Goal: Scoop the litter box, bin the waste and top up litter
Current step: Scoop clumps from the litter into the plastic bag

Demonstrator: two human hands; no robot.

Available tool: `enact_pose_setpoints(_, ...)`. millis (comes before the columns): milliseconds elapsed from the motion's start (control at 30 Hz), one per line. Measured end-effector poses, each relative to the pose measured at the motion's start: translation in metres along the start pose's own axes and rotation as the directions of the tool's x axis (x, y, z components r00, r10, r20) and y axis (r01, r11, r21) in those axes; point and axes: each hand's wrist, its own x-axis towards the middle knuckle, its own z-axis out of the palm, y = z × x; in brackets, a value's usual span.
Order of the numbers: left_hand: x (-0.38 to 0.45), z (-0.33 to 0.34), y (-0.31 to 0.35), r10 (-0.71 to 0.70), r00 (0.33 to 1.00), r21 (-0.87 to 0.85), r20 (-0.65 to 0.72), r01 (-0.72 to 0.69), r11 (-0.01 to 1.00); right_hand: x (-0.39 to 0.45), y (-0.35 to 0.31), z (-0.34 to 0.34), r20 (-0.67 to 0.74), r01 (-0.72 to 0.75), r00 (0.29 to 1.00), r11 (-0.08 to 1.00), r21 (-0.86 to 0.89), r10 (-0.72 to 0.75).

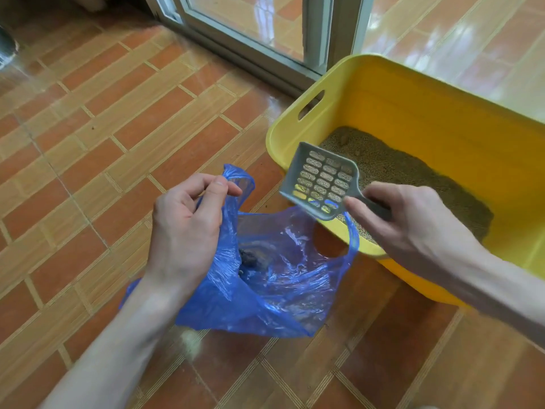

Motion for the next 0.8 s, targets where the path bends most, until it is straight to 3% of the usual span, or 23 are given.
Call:
enact_pose_setpoints(200, 0.003, 0.007, -0.005, -0.007, 1.0, -0.019, 0.022, 0.007, 1.0, 0.033, 0.062, -0.039, -0.046, -0.105, 0.994, 0.983, -0.152, 0.099)
enact_pose_setpoints(433, 0.003, 0.006, -0.01, -0.022, 0.999, -0.014, 0.026, 0.022, 1.0, 0.056, 0.121, -0.038, -0.092, -0.193, 0.981, 0.881, -0.432, 0.17)
enact_pose_setpoints(800, 0.002, 0.003, -0.014, -0.042, 0.999, -0.008, 0.004, 0.042, 0.999, 0.074, 0.137, -0.012, -0.042, -0.173, 0.984, 0.895, -0.411, 0.171)
